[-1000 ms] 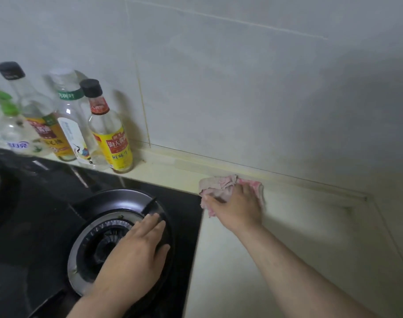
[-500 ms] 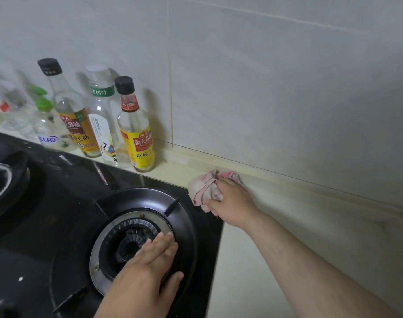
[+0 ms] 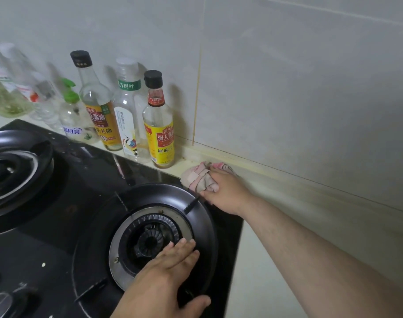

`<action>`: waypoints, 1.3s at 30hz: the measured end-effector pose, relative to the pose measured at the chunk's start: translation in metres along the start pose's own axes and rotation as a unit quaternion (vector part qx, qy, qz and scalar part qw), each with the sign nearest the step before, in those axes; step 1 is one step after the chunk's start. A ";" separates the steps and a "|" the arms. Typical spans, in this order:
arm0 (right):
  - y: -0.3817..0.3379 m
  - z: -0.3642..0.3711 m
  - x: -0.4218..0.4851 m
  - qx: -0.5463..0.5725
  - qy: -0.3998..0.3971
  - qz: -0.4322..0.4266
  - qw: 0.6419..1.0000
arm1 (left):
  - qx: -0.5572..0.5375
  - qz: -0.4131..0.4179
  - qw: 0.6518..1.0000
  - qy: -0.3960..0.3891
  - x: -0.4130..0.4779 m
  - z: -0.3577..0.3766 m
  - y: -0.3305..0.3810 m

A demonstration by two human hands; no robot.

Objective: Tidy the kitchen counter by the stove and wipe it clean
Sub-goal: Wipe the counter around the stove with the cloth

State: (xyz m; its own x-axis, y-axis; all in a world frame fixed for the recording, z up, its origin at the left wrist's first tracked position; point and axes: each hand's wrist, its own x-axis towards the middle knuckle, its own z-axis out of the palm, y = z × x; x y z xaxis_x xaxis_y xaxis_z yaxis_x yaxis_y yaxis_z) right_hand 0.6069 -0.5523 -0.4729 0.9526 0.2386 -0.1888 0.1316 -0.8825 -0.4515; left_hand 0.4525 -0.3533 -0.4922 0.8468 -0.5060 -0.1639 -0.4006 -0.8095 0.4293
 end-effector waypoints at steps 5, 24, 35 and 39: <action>-0.007 -0.007 -0.010 0.013 0.001 -0.006 1.000 | -0.064 0.023 0.995 0.074 -0.009 -0.018 0.014; 0.017 -0.020 -0.048 -0.033 -0.018 0.010 0.999 | -0.105 0.020 0.992 0.069 -0.011 -0.017 0.017; -0.027 -0.008 0.008 -0.062 -0.044 -0.034 0.997 | -0.111 0.031 0.990 0.076 -0.011 -0.015 0.015; -0.043 -0.005 0.029 -0.057 -0.081 -0.037 0.994 | -0.112 0.032 0.990 0.082 -0.011 -0.013 0.014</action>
State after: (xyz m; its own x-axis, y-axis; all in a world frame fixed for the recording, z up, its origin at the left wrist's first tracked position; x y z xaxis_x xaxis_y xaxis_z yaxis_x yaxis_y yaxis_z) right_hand 0.6302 -0.5091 -0.4547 0.8836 0.3592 -0.3005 0.2394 -0.8979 -0.3694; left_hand 0.4420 -0.3550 -0.4731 0.8755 -0.4831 0.0089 -0.3828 -0.6823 0.6229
